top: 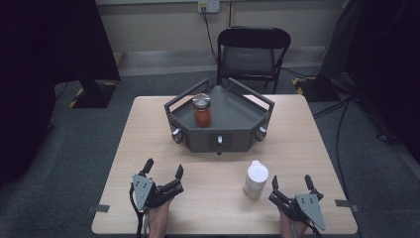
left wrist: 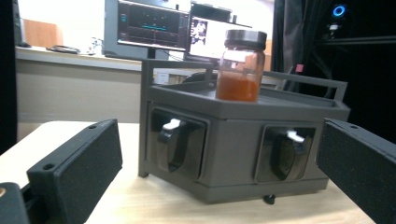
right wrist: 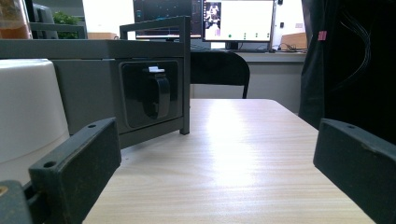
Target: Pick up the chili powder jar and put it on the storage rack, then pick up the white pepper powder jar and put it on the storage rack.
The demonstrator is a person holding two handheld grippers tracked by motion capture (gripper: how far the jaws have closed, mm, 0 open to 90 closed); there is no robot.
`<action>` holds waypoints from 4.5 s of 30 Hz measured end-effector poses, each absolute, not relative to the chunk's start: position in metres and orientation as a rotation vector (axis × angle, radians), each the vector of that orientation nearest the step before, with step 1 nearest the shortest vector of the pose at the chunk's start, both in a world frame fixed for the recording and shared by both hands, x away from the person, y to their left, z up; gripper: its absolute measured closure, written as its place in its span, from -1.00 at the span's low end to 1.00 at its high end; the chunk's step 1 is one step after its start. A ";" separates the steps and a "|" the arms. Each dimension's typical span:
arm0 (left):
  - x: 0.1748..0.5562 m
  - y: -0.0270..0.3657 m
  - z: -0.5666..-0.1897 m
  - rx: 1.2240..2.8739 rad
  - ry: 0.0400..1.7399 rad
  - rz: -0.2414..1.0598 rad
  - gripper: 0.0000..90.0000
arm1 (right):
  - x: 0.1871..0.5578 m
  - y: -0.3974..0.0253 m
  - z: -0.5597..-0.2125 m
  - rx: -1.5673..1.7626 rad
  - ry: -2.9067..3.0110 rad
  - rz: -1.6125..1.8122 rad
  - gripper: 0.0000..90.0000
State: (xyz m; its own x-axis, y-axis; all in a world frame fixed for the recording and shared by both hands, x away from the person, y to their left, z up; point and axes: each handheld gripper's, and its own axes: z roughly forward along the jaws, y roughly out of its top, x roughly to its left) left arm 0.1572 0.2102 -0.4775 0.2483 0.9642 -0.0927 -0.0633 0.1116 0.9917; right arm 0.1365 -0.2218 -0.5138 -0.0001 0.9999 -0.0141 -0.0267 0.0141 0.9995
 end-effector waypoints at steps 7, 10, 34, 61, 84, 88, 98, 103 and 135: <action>0.150 0.206 -0.497 1.197 1.019 1.016 -1.00 | 0.136 -0.221 -0.514 1.181 1.193 1.210 -1.00; 0.149 0.205 -0.503 1.199 1.021 1.032 -1.00 | 0.136 -0.221 -0.514 1.180 1.193 1.210 -1.00; 0.155 0.201 -0.517 1.269 1.052 1.063 -1.00 | 0.136 -0.221 -0.514 1.180 1.193 1.209 -1.00; 0.154 0.196 -0.516 1.269 1.070 1.081 -1.00 | 0.137 -0.222 -0.514 1.180 1.196 1.212 -1.00; 0.155 0.195 -0.516 1.267 1.074 1.085 -1.00 | 0.121 -0.223 -0.482 1.061 1.167 1.299 -1.00; 0.155 0.196 -0.516 1.267 1.073 1.084 -1.00 | 0.120 -0.218 -0.473 1.025 1.172 1.327 -1.00; 0.155 0.196 -0.516 1.268 1.072 1.084 -1.00 | 0.127 -0.201 -0.457 0.990 1.234 1.373 -1.00; 0.155 0.196 -0.516 1.267 1.072 1.084 -1.00 | 0.133 -0.194 -0.456 0.969 1.271 1.397 -1.00; 0.155 0.196 -0.516 1.267 1.072 1.084 -1.00 | 0.147 -0.188 -0.474 1.091 1.460 1.349 -0.63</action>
